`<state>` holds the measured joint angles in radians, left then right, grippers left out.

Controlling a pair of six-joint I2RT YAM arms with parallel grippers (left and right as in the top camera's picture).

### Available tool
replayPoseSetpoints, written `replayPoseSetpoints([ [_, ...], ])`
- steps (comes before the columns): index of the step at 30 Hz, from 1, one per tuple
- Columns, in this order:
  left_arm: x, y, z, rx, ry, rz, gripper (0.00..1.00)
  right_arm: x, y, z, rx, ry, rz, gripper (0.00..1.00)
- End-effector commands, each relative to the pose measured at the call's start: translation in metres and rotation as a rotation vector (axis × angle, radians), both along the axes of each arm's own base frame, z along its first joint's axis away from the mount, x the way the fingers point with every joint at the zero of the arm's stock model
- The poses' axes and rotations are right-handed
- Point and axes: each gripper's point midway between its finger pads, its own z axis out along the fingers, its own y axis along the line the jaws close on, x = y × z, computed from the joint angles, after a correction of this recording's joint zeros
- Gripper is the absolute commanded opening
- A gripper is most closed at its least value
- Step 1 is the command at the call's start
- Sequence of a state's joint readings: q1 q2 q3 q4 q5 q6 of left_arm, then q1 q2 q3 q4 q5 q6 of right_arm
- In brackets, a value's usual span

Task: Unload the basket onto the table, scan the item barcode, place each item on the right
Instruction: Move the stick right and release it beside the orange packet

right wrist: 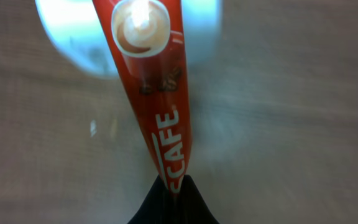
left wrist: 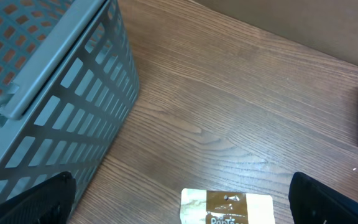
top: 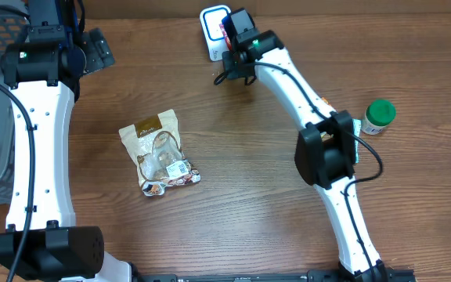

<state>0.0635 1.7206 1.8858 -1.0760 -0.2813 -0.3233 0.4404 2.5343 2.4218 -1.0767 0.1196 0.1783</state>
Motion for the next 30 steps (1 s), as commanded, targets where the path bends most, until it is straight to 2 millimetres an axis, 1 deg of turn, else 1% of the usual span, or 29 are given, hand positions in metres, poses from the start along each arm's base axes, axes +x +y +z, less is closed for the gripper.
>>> replayPoseSetpoints([
  [1, 0.003, 0.0, 0.0, 0.003, -0.004, 0.014, 1.0, -0.02, -0.021, 0.113, 0.041, -0.103, -0.027, 0.04],
  [3, 0.003, 0.0, 0.0, 0.003, -0.005, 0.014, 1.0, -0.048, -0.038, 0.123, 0.005, -0.027, -0.035, 0.04],
  [5, 0.003, 0.0, 0.0, 0.003, -0.005, 0.014, 1.0, -0.072, -0.059, 0.127, -0.042, 0.05, -0.054, 0.04],
  [8, 0.003, 0.0, 0.0, 0.003, -0.004, 0.014, 1.0, -0.096, -0.093, 0.121, -0.115, 0.162, -0.098, 0.04],
  [10, 0.003, 0.0, 0.0, 0.003, -0.005, 0.014, 1.0, -0.113, -0.116, 0.112, -0.143, 0.265, -0.159, 0.04],
  [13, 0.003, 0.0, 0.0, 0.003, -0.005, 0.014, 1.0, -0.117, -0.133, 0.098, -0.118, 0.334, -0.198, 0.04],
  [17, 0.003, 0.0, 0.0, 0.003, -0.005, 0.014, 1.0, -0.126, -0.163, 0.074, -0.125, 0.43, -0.284, 0.04],
  [18, 0.003, 0.0, 0.0, 0.003, -0.004, 0.014, 1.0, -0.129, -0.17, 0.069, -0.128, 0.454, -0.3, 0.09],
  [20, 0.003, 0.0, 0.0, 0.003, -0.005, 0.014, 1.0, -0.137, -0.186, 0.057, -0.133, 0.505, -0.354, 0.41],
  [23, 0.003, 0.0, 0.0, 0.003, -0.004, 0.014, 1.0, -0.15, -0.205, 0.04, -0.147, 0.582, -0.393, 0.46],
  [25, 0.003, 0.0, 0.0, 0.003, -0.005, 0.014, 1.0, -0.157, -0.212, 0.03, -0.153, 0.617, -0.409, 0.59],
  [27, 0.003, 0.0, 0.0, 0.003, -0.004, 0.014, 1.0, -0.162, -0.215, 0.021, -0.158, 0.644, -0.415, 0.68],
  [30, 0.003, 0.0, 0.0, 0.003, -0.004, 0.014, 1.0, -0.164, -0.21, 0.011, -0.137, 0.658, -0.408, 0.69],
])
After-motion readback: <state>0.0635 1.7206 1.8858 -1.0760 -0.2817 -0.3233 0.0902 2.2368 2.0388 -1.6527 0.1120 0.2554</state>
